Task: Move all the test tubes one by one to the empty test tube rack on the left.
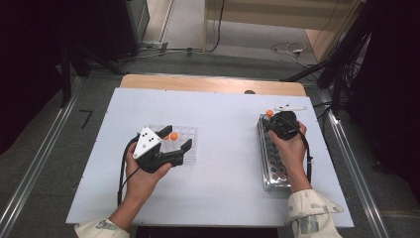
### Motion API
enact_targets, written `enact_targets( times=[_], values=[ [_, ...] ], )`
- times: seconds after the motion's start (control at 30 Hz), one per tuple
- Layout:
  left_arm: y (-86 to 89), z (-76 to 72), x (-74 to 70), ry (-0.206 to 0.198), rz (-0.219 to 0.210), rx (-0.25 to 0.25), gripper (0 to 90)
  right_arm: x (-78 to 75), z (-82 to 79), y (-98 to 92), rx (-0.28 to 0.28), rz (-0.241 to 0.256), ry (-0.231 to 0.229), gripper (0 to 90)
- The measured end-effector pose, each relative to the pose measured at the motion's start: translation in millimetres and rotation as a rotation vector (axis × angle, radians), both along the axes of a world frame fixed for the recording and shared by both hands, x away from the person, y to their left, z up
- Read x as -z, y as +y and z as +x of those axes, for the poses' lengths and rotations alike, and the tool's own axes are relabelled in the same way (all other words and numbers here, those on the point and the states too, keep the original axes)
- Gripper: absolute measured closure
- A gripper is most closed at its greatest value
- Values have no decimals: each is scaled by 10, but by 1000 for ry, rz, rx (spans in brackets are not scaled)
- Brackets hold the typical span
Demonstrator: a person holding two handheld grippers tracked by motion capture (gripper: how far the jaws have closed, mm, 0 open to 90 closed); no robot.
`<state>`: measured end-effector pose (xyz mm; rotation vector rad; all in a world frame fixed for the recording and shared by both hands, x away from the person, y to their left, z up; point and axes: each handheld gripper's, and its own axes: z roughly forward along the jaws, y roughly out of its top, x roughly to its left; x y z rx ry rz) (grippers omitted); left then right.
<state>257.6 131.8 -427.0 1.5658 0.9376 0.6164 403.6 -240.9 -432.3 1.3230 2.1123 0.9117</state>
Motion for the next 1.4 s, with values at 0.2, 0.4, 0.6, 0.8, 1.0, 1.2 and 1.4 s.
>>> enact_targets(
  times=[0.2,0.4,0.6,0.8,1.0,1.2,1.4],
  values=[
    [6,-2,-3,-2,-1,-1,227,0,-2,-6,-4,3,-3,714],
    [5,0,-1,-2,-1,0,227,-13,-20,-31,4,29,-21,717],
    [12,-2,-5,-1,-2,-2,228,-49,-47,-56,7,56,-48,717],
    [14,-3,-6,-2,1,-2,227,-126,-93,-71,7,72,-82,716],
    [11,-2,-5,-1,-1,-4,229,-217,-129,-91,7,89,-107,717],
    [13,-6,-8,-3,-3,-6,230,-296,-169,-78,14,80,-134,717],
    [23,-12,-16,-10,-5,-11,228,-374,-220,-82,10,95,-153,717]
  ],
)
